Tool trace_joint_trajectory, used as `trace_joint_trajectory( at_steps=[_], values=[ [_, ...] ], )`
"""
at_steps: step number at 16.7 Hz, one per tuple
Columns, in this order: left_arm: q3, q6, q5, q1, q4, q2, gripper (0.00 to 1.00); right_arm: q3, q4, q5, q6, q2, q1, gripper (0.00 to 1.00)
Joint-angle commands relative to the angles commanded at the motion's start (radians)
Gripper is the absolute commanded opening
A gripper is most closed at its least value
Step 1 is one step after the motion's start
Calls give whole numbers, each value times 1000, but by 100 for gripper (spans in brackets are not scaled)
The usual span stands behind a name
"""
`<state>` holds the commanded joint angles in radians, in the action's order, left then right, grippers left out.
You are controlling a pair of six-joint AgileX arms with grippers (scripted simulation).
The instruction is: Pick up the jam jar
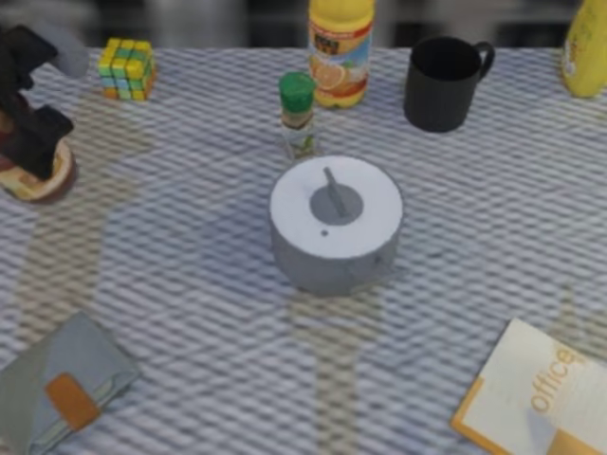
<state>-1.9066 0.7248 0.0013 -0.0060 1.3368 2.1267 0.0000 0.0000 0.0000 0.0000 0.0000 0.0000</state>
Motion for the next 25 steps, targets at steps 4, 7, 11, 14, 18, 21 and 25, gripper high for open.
trace_joint_trajectory(
  at_steps=[4, 7, 11, 14, 18, 21, 25],
  values=[
    [101, 0, 0, 7, 17, -104, 0, 0, 0, 0, 0, 0, 0, 100],
    [102, 0, 0, 7, 18, -106, 0, 0, 0, 0, 0, 0, 0, 100],
    [64, -33, 2, -9, 38, -71, 0, 0, 0, 0, 0, 0, 0, 100],
    [-50, -156, 11, -44, 105, 23, 0, 0, 0, 0, 0, 0, 0, 100],
    [-273, -427, 29, -113, 224, 192, 0, 0, 0, 0, 0, 0, 0, 100],
    [-448, -655, 44, -169, 316, 321, 0, 0, 0, 0, 0, 0, 0, 100],
    [-630, -890, 62, -230, 414, 459, 0, 0, 0, 0, 0, 0, 0, 100]
  ],
)
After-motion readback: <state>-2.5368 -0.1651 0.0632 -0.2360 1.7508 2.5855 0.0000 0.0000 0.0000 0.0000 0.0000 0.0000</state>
